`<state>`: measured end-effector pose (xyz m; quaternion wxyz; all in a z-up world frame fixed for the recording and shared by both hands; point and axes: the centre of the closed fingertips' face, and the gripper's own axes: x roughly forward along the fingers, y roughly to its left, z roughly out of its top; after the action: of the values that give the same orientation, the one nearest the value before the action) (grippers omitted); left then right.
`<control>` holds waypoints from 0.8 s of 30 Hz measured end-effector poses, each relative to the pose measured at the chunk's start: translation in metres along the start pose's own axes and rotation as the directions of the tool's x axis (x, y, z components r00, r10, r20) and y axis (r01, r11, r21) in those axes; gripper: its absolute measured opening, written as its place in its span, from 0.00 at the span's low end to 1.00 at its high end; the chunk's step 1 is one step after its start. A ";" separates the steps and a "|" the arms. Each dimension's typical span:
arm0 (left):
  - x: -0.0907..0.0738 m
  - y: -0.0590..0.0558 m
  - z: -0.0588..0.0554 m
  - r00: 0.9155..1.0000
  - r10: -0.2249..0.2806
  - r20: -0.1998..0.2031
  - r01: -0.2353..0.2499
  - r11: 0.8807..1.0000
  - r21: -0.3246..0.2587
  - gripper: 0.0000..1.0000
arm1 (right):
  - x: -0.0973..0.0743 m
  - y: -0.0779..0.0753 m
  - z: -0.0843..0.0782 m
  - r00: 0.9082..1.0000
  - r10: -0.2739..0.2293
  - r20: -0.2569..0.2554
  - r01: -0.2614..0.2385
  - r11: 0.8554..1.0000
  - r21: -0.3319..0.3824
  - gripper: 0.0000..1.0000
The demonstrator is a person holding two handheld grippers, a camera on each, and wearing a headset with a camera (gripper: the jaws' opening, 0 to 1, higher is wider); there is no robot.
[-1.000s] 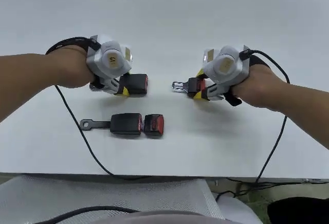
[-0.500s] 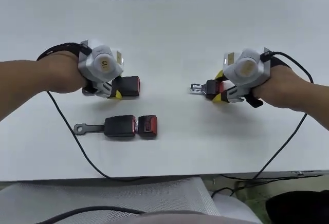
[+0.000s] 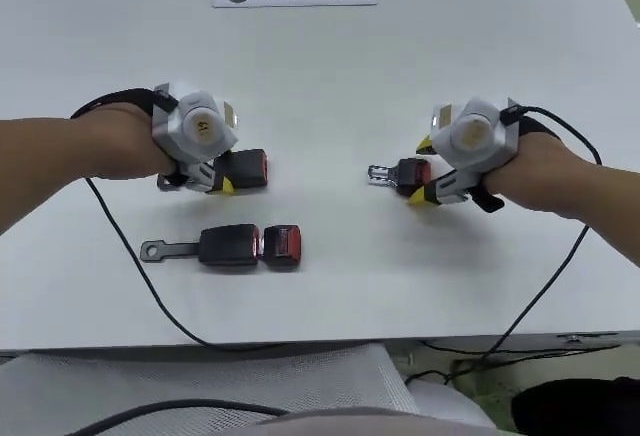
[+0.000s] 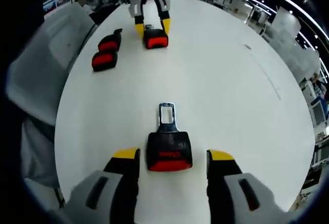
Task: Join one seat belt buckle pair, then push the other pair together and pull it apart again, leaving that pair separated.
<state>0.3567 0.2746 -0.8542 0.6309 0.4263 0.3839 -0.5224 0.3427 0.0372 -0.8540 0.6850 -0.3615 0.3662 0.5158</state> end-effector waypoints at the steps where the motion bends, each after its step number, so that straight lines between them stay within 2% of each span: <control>1: -0.001 0.000 -0.001 1.000 0.002 -0.003 -0.002 1.000 -0.004 0.42 | -0.003 -0.001 0.003 1.000 -0.006 0.010 0.005 1.000 0.019 0.55; 2: -0.002 -0.001 -0.001 1.000 0.003 -0.002 -0.003 1.000 -0.008 0.51 | -0.004 -0.001 0.005 1.000 -0.010 0.019 0.009 0.999 0.034 0.57; 4: -0.006 0.002 -0.002 0.999 0.033 0.005 -0.032 0.999 -0.024 0.58 | -0.008 -0.002 0.006 1.000 -0.020 0.021 0.018 0.998 0.060 0.58; 7: -0.015 0.004 -0.002 0.998 0.060 0.018 -0.059 0.997 -0.039 0.57 | -0.011 0.002 0.006 1.000 -0.021 0.020 0.020 0.996 0.084 0.59; 11: -0.031 0.008 -0.005 0.993 0.111 0.049 -0.106 0.989 -0.099 0.57 | -0.018 0.005 0.008 0.999 -0.049 0.023 0.046 0.991 0.129 0.61; 16: -0.049 0.001 -0.012 0.985 0.142 0.093 -0.125 0.978 -0.167 0.57 | -0.033 0.008 0.016 0.994 -0.094 0.058 0.083 0.981 0.175 0.61; 18: -0.060 0.001 -0.016 0.975 0.190 0.114 -0.165 0.966 -0.200 0.57 | -0.038 0.013 0.019 0.992 -0.104 0.076 0.086 0.974 0.211 0.61; 20: -0.073 -0.004 -0.024 0.966 0.227 0.126 -0.185 0.942 -0.279 0.58 | -0.043 0.020 0.020 0.991 -0.103 0.082 0.083 0.973 0.216 0.61; 22: -0.082 -0.006 -0.034 0.957 0.268 0.110 -0.224 0.925 -0.306 0.58 | -0.048 0.027 0.021 0.989 -0.117 0.087 0.093 0.966 0.239 0.63; 23: -0.090 -0.008 -0.041 0.948 0.300 0.106 -0.251 0.910 -0.331 0.58 | -0.051 0.031 0.021 0.989 -0.121 0.090 0.095 0.965 0.246 0.64; 24: -0.093 -0.011 -0.044 0.945 0.307 0.109 -0.254 0.905 -0.342 0.58 | -0.054 0.033 0.021 0.988 -0.127 0.094 0.100 0.964 0.248 0.64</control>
<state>0.3288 0.3459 -0.7840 0.7898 0.3244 0.3466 -0.3884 0.3027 0.0383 -0.8011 0.7713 -0.2671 0.3672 0.4461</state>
